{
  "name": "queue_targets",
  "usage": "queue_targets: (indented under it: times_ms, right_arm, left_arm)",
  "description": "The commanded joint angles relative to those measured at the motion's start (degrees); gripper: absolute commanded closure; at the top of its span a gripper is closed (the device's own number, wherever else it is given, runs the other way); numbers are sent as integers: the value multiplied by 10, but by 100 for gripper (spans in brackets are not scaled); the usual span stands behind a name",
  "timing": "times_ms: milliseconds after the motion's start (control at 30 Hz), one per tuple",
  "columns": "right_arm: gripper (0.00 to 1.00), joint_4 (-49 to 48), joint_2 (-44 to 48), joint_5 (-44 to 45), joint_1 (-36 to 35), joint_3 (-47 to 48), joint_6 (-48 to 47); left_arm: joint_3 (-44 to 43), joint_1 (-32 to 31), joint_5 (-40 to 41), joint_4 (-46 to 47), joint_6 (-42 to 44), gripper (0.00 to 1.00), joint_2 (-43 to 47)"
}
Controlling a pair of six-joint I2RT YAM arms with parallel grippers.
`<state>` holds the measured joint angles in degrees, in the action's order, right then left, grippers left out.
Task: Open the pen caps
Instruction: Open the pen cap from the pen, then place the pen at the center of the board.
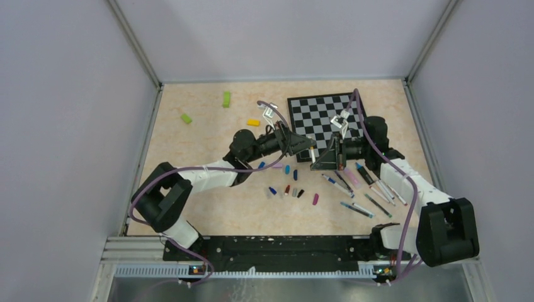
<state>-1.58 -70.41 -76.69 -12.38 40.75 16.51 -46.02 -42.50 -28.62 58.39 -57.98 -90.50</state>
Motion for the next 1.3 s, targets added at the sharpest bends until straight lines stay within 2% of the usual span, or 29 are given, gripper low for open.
queue_targets:
  times_ms: [0,67,167,200,333,433,500,600,633,700,767,867,1033,1133,1267]
  right_arm:
    - [100,2,-7,1,-13,17,-21]
    - [100,14,-10,6,-14,23,-33]
    - [100,41,-14,14,-14,30,-50]
    - [100,49,-15,16,-15,32,-57]
    - [100,103,-12,27,-15,37,-114]
    - [100,105,6,25,-18,12,-122]
    - [100,46,23,15,-19,-21,-70]
    - [100,-97,25,-9,-19,-63,58]
    - [100,-89,21,-8,-19,-58,56]
    - [100,-44,21,-1,-19,-45,18]
    - [100,-25,30,3,-18,-41,-8]
    - [100,116,56,31,9,0,-146]
    - [100,321,108,143,115,68,-378]
    - [100,397,135,233,187,77,-463]
    - [100,468,136,320,252,88,-523]
  left_arm:
    - [-29,-4,-9,36,-9,65,-10]
    - [-35,-4,-12,36,-10,72,-14]
    - [-46,-4,-23,32,-15,95,-19]
    - [-51,-3,-25,24,-19,100,-20]
    - [-64,15,-6,-5,-25,100,-9]
    - [-85,67,39,-41,-29,100,16]
    - [-111,105,92,-63,-34,100,28]
    - [-175,133,184,-102,-32,100,19]
    - [-196,135,202,-110,-30,100,12]
    - [-232,135,214,-116,-34,100,-4]
    - [-251,135,192,-107,-37,100,-15]
    - [-236,136,132,-74,-25,100,-7]
    - [-135,138,4,-41,35,100,59]
    - [-73,134,-54,-106,97,100,118]
    - [15,118,-72,-188,175,100,196]
